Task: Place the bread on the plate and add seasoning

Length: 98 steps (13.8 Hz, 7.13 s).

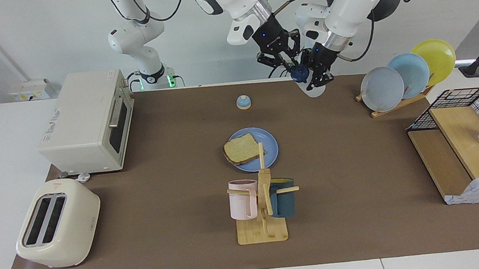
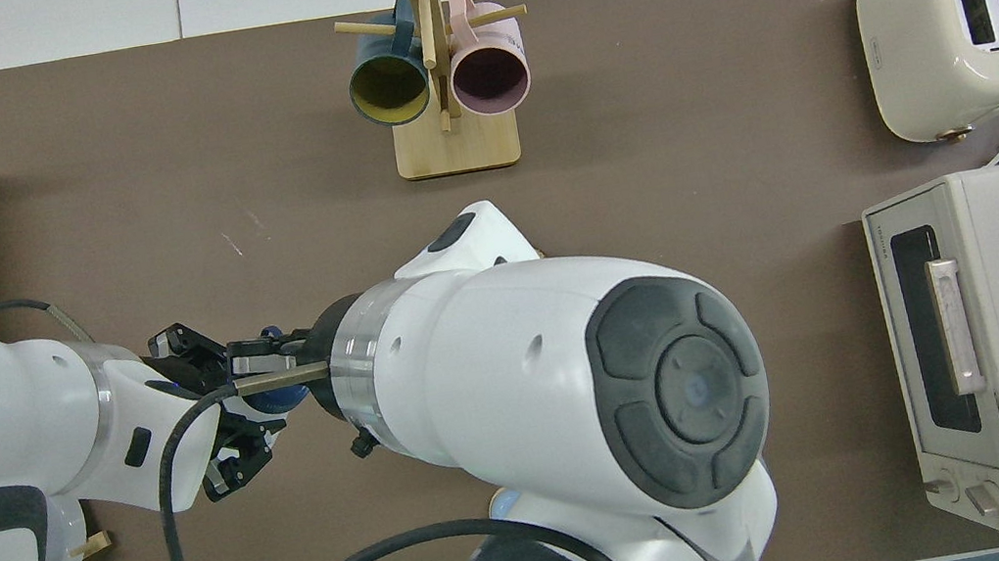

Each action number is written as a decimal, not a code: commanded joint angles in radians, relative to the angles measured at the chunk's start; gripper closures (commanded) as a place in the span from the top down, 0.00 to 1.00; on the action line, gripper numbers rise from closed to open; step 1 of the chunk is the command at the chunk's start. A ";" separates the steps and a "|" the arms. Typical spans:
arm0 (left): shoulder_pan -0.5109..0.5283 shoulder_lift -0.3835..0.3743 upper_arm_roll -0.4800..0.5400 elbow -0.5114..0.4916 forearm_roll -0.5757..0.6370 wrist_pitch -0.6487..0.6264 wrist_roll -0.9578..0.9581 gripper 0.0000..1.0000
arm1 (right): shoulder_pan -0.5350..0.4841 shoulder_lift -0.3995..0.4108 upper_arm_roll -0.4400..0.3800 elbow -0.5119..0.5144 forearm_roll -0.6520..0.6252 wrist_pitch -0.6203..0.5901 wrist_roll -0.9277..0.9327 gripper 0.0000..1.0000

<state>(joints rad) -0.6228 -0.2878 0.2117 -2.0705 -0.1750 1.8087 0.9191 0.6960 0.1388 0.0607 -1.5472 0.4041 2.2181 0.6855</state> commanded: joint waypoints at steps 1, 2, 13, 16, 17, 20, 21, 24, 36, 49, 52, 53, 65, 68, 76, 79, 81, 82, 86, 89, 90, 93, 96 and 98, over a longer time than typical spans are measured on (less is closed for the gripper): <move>-0.003 -0.031 -0.003 -0.030 0.012 0.021 -0.020 0.00 | -0.009 -0.005 0.008 -0.007 -0.018 0.015 0.016 0.06; -0.003 -0.031 -0.003 -0.030 0.012 0.021 -0.020 0.00 | -0.009 -0.005 0.008 -0.007 -0.016 0.015 0.017 0.00; -0.003 -0.031 -0.003 -0.030 0.012 0.024 -0.022 0.00 | -0.104 -0.011 0.004 0.002 0.167 0.043 0.088 0.00; -0.003 -0.031 -0.003 -0.030 0.012 0.024 -0.035 0.00 | -0.130 -0.016 0.004 -0.008 0.173 0.037 0.092 0.00; -0.003 -0.031 -0.003 -0.030 0.012 0.023 -0.036 0.00 | -0.136 -0.016 0.002 -0.010 0.182 0.037 0.091 0.00; -0.003 -0.031 -0.003 -0.030 0.012 0.023 -0.036 0.00 | -0.139 -0.036 -0.001 -0.056 0.177 0.041 0.059 0.66; -0.003 -0.031 -0.003 -0.030 0.012 0.023 -0.036 0.00 | -0.139 -0.044 -0.001 -0.068 0.167 0.029 0.052 1.00; -0.003 -0.031 -0.003 -0.028 0.012 0.023 -0.037 0.00 | -0.157 -0.074 -0.004 -0.129 0.164 0.005 0.060 1.00; -0.009 0.071 -0.133 0.022 0.250 0.096 -0.046 0.00 | -0.516 -0.111 -0.019 -0.087 -0.359 -0.543 -0.342 1.00; -0.124 0.392 -0.339 0.167 0.859 -0.004 -0.424 0.00 | -0.627 -0.145 -0.091 0.006 -0.456 -0.813 -0.656 1.00; -0.173 0.433 -0.339 0.173 0.978 -0.029 -0.460 0.00 | -0.627 -0.169 -0.111 -0.036 -0.456 -0.819 -0.664 1.00; -0.195 0.471 -0.339 0.176 1.038 -0.044 -0.498 0.00 | -0.628 -0.166 -0.111 -0.034 -0.456 -0.812 -0.666 1.00; -0.210 0.667 -0.313 0.280 1.370 -0.225 -0.623 0.00 | -0.684 -0.139 -0.082 -0.022 -0.442 -0.729 -0.716 1.00; -0.155 0.667 -0.305 0.265 1.445 -0.230 -0.623 0.00 | -0.681 -0.136 -0.104 -0.014 -0.436 -0.735 -0.719 1.00; -0.119 0.664 -0.310 0.244 1.537 -0.270 -0.620 0.00 | -0.670 -0.137 -0.156 -0.030 -0.424 -0.703 -0.718 1.00; -0.225 0.653 -0.311 0.244 1.475 -0.317 -0.618 0.00 | -0.674 -0.140 -0.151 -0.028 -0.426 -0.704 -0.718 1.00; -0.290 0.647 -0.313 0.244 1.456 -0.354 -0.618 0.00 | -0.675 -0.140 -0.151 -0.030 -0.426 -0.707 -0.718 1.00; -0.319 0.639 -0.313 0.244 1.439 -0.370 -0.618 0.00 | -0.675 -0.140 -0.151 -0.030 -0.426 -0.707 -0.718 1.00; -0.394 0.627 -0.313 0.230 1.399 -0.394 -0.618 0.00 | -0.670 -0.140 -0.150 -0.028 -0.426 -0.700 -0.715 1.00; -0.336 0.630 -0.308 0.230 1.401 -0.356 -0.618 0.00 | -0.673 -0.142 -0.147 -0.031 -0.426 -0.712 -0.718 1.00; -0.272 0.637 -0.307 0.227 1.411 -0.320 -0.618 0.00 | -0.681 -0.142 -0.147 -0.031 -0.426 -0.712 -0.718 1.00; -0.142 0.648 -0.307 0.219 1.474 -0.247 -0.618 0.00 | -0.681 -0.142 -0.147 -0.031 -0.426 -0.713 -0.718 1.00; -0.060 0.659 -0.307 0.221 1.528 -0.206 -0.618 0.00 | -0.679 -0.142 -0.147 -0.031 -0.426 -0.712 -0.718 1.00; -0.060 0.661 -0.307 0.221 1.525 -0.206 -0.618 0.00 | -0.681 -0.142 -0.147 -0.031 -0.426 -0.713 -0.718 1.00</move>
<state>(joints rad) -0.6756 0.3797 -0.0875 -1.8377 1.3329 1.5980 0.2980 0.0322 0.0110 -0.0932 -1.5596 -0.0335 1.4965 -0.0140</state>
